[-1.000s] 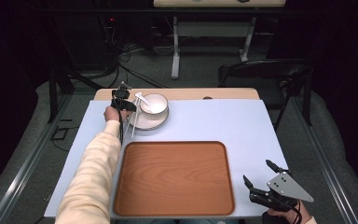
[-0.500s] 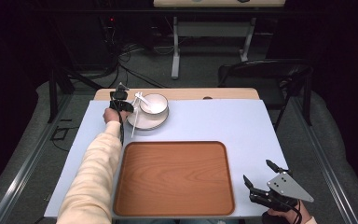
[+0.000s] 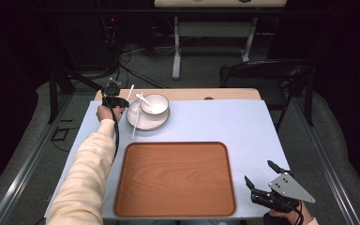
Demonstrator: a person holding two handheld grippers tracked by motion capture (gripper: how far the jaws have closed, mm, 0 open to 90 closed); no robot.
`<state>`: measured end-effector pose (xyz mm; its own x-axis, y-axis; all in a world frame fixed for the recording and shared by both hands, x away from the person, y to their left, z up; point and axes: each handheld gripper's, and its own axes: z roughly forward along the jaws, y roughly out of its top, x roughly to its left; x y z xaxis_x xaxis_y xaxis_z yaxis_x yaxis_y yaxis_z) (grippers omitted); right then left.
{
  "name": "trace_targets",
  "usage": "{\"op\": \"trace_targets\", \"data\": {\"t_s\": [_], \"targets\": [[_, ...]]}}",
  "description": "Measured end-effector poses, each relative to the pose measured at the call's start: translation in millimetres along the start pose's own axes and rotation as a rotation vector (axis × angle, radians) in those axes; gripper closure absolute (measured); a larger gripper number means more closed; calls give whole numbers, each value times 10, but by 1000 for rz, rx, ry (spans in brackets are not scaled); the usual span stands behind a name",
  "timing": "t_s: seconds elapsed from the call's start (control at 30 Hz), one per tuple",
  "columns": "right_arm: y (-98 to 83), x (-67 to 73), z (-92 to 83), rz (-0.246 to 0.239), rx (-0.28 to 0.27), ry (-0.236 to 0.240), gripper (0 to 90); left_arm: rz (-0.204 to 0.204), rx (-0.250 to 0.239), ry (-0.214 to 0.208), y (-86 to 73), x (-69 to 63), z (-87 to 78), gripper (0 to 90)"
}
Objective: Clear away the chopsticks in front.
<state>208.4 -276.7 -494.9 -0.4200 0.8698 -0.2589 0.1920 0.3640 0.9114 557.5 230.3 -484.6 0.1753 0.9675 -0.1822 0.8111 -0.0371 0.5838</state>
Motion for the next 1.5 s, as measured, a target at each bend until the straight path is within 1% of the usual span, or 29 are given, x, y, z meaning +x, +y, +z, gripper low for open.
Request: {"op": "trace_targets", "data": {"t_s": [0.1,0.13,0.23,0.33,0.37,0.4,0.5,0.53,0.63,0.73,0.77,0.83,0.87,0.9,0.93,0.97,1.0,1.03,1.07,1.1,1.13,1.17,1.27,1.3,1.33,1.37,1.4,1.43,1.5], "targets": [[0,0,0,0,1,1,143,-16,-16,-10,-3,8,-75,842],[0,0,0,0,0,0,144,-31,-28,-29,-9,13,-147,842],[0,0,0,0,1,1,144,-34,-31,-40,-12,2,-217,842],[1,1,1,0,2,1,143,-25,-47,-59,-25,-42,-355,842],[1,1,1,0,2,1,143,-25,-47,-59,-25,-42,-355,842],[0,1,1,0,1,1,143,-26,-54,-81,-39,-64,-420,842],[1,1,1,0,2,1,144,-22,-59,-97,-60,-100,-483,842],[1,1,1,0,2,0,143,-5,-66,-107,-89,-146,-544,842],[0,1,1,0,2,0,143,9,-69,-112,-135,-195,-593,842],[0,1,0,-1,1,0,143,22,-80,-141,-252,-260,-700,842],[0,1,0,-1,1,0,143,22,-80,-141,-252,-260,-700,842],[0,1,0,-1,1,0,143,26,-83,-149,-318,-287,-751,842],[0,1,0,0,1,0,144,30,-87,-159,-390,-320,-802,842],[0,1,0,0,1,0,144,30,-87,-159,-390,-320,-802,842],[1,4,1,0,1,0,143,46,-93,-165,-466,-365,-848,842],[1,4,1,0,1,0,143,46,-93,-165,-466,-365,-848,842],[2,5,2,-2,3,0,143,53,-99,-178,-550,-412,-892,842],[2,4,1,-2,2,1,143,53,-99,-178,-550,-412,-892,842],[2,4,2,-2,2,1,144,61,-104,-188,-635,-459,-927,842],[2,4,2,-2,2,1,144,61,-104,-188,-635,-459,-927,842],[2,4,3,-3,3,1,143,63,-110,-205,-722,-497,-951,842],[2,4,3,-3,3,1,143,63,-110,-205,-722,-497,-951,842],[1,3,1,-1,2,1,143,64,-121,-230,-878,-569,-995,842],[1,3,1,-1,2,1,143,64,-121,-230,-878,-569,-995,842],[2,4,2,-1,3,1,144,67,-127,-235,-955,-601,-1019,842],[2,4,2,-1,3,1,144,67,-127,-235,-955,-601,-1019,842],[1,4,2,-1,2,2,143,68,-133,-238,-1036,-628,-1034,842],[1,4,2,-1,2,2,143,68,-133,-238,-1036,-628,-1034,842],[2,4,1,-1,2,2,143,59,-137,-245,-1118,-647,-1038,842]]}}
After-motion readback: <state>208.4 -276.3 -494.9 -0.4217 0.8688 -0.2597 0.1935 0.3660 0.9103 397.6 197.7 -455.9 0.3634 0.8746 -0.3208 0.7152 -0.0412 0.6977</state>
